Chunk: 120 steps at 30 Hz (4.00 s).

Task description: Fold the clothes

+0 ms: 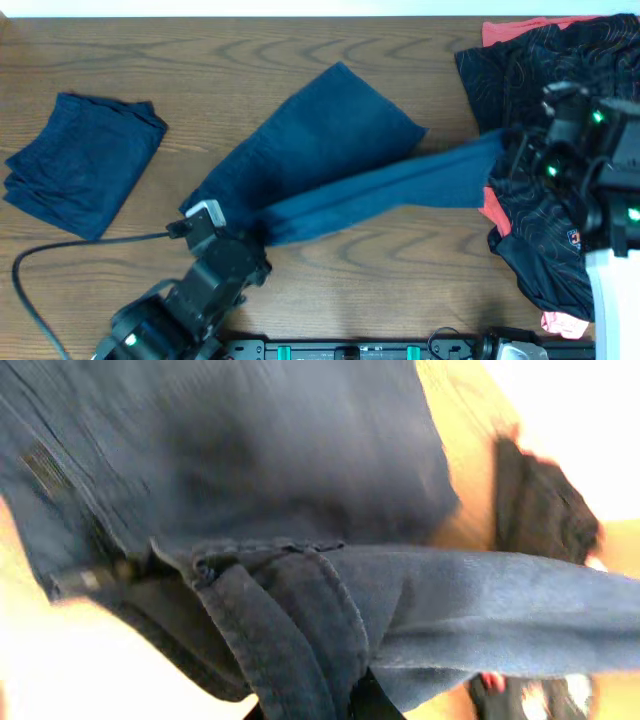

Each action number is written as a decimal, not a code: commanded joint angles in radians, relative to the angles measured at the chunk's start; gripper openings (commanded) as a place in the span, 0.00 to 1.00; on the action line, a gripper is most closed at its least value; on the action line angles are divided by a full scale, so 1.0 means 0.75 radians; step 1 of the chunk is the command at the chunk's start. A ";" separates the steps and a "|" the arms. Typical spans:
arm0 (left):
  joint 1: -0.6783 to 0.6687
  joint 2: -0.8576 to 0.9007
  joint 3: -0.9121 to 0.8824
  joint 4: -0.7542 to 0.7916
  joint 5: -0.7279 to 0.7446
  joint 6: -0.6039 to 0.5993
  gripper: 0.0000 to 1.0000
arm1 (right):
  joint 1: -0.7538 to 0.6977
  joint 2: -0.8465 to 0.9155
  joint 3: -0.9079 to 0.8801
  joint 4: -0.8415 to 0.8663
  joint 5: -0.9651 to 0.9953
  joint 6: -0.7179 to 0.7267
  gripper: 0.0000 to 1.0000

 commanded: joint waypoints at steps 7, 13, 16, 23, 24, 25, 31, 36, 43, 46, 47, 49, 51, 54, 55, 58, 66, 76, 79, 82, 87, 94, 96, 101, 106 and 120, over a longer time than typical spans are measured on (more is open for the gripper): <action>0.367 0.289 0.003 0.188 -0.256 0.217 0.06 | 0.229 0.313 0.037 0.449 0.092 -0.049 0.01; 0.704 0.467 0.003 0.307 -0.127 0.242 0.06 | 0.326 0.512 0.037 0.752 0.092 -0.011 0.01; 0.838 0.556 0.002 0.378 -0.057 0.241 0.06 | 0.372 0.608 0.037 0.879 0.092 -0.004 0.01; 0.994 0.796 0.002 0.617 0.007 0.256 0.24 | 0.458 0.870 0.037 1.117 0.112 0.058 0.21; 1.007 0.831 0.002 0.663 0.020 0.292 0.32 | 0.464 0.908 0.037 1.139 0.111 0.072 0.33; 1.017 0.852 0.002 0.693 0.037 0.327 0.39 | 0.467 0.934 0.037 1.144 0.110 0.079 0.37; 1.132 0.898 0.002 0.647 0.246 0.461 0.73 | 0.463 0.957 0.037 0.954 0.111 0.073 0.65; 1.185 0.898 0.002 0.429 0.224 0.460 0.77 | 0.463 0.958 0.036 0.686 0.128 0.049 0.55; 1.201 0.915 -0.040 0.356 0.066 0.460 0.87 | 0.464 0.958 0.035 0.417 0.316 0.049 0.54; 1.201 0.962 -0.053 0.380 0.058 0.459 0.90 | 0.463 0.958 0.035 0.382 0.321 0.044 0.58; 1.201 0.987 -0.054 0.393 0.054 0.460 0.90 | 0.463 0.958 0.035 0.378 0.321 0.045 0.58; 1.201 1.049 -0.053 0.424 0.054 0.460 0.90 | 0.463 0.954 0.036 0.372 0.321 0.045 0.59; 1.201 1.118 -0.054 0.448 0.055 0.460 0.90 | 0.463 0.944 0.036 0.367 0.321 0.044 0.60; 1.200 1.227 -0.053 0.489 0.117 0.460 0.90 | 0.463 0.914 0.036 0.358 0.321 0.044 0.60; 1.201 1.254 -0.053 0.498 0.147 0.460 0.89 | 0.463 0.901 0.036 0.357 0.321 0.044 0.60; 1.200 1.304 -0.053 0.528 0.262 0.461 0.64 | 0.465 0.865 0.036 0.370 0.319 0.044 0.57; 1.200 1.269 -0.003 0.502 0.337 0.673 0.06 | 0.518 0.839 0.036 0.415 0.139 0.005 0.45; 1.199 0.933 0.289 0.044 0.380 0.832 0.06 | 0.725 0.872 0.035 0.519 0.127 -0.066 0.30; 1.199 0.821 0.312 0.015 0.484 0.855 0.06 | 0.791 0.928 0.035 0.562 0.053 -0.066 0.27; 1.199 0.719 0.312 0.009 0.594 0.855 0.06 | 0.871 1.009 0.035 0.620 -0.073 -0.064 0.25; 1.198 0.624 0.312 0.034 0.742 0.855 0.06 | 1.036 1.169 0.035 0.757 -0.273 -0.022 0.23; 1.190 0.598 0.311 0.142 1.049 0.854 0.06 | 1.256 1.330 0.036 1.003 -0.318 0.073 0.24; 1.167 0.598 0.311 0.171 1.086 0.855 0.06 | 1.282 1.330 0.040 1.059 -0.317 0.085 0.27; 1.047 0.601 0.311 0.188 1.102 0.855 0.06 | 1.230 1.290 0.117 0.998 -0.257 0.091 0.34; 0.932 0.604 0.311 0.196 1.071 0.862 0.06 | 1.063 1.136 0.167 0.703 -0.009 0.091 0.48; 0.548 0.831 0.310 0.380 1.013 0.863 0.06 | 0.519 0.867 0.157 -0.076 0.487 0.091 0.51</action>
